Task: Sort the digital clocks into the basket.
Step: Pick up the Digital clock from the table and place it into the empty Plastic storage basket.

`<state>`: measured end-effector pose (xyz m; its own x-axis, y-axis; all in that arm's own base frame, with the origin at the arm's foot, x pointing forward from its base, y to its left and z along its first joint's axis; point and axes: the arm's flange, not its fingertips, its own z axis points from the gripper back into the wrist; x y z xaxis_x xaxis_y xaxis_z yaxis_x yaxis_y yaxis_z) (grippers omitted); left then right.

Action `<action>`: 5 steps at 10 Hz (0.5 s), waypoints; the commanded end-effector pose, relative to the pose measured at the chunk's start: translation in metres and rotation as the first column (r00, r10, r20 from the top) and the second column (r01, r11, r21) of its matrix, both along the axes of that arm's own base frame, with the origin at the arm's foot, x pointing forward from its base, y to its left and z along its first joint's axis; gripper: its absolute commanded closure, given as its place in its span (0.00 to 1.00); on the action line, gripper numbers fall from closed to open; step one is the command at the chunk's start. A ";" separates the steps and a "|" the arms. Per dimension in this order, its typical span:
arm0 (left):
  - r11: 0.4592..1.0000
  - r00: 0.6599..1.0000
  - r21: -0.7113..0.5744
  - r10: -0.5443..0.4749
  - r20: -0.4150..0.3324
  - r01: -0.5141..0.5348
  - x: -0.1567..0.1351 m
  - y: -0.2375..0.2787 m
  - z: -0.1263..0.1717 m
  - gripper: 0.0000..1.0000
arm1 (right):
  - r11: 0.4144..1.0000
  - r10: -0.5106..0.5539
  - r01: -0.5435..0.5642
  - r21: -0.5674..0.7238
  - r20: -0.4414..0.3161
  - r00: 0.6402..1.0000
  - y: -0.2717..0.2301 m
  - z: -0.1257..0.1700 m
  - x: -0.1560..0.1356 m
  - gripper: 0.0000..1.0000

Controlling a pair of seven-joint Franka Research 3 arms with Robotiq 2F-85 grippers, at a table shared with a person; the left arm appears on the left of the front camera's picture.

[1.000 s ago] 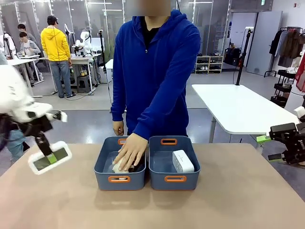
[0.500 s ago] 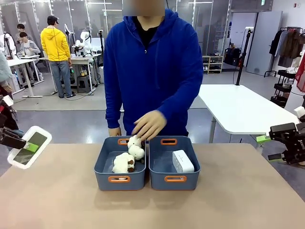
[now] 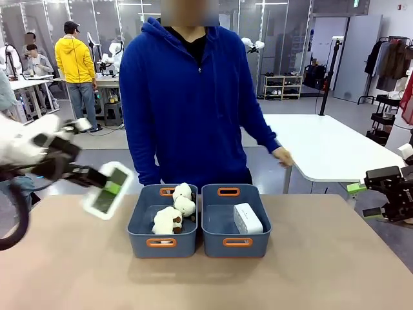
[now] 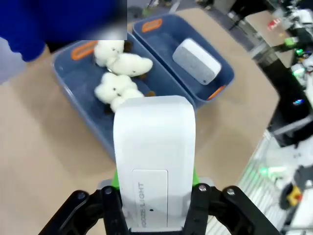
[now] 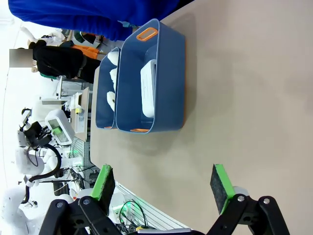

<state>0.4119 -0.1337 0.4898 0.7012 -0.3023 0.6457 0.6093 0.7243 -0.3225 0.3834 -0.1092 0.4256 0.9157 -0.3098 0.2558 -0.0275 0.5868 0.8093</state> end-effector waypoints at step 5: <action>0.956 0.964 0.292 0.055 -0.258 0.024 0.082 -0.201 0.049 0.47 | 1.000 0.015 -0.015 -0.008 0.001 1.000 -0.003 0.000 0.001 0.00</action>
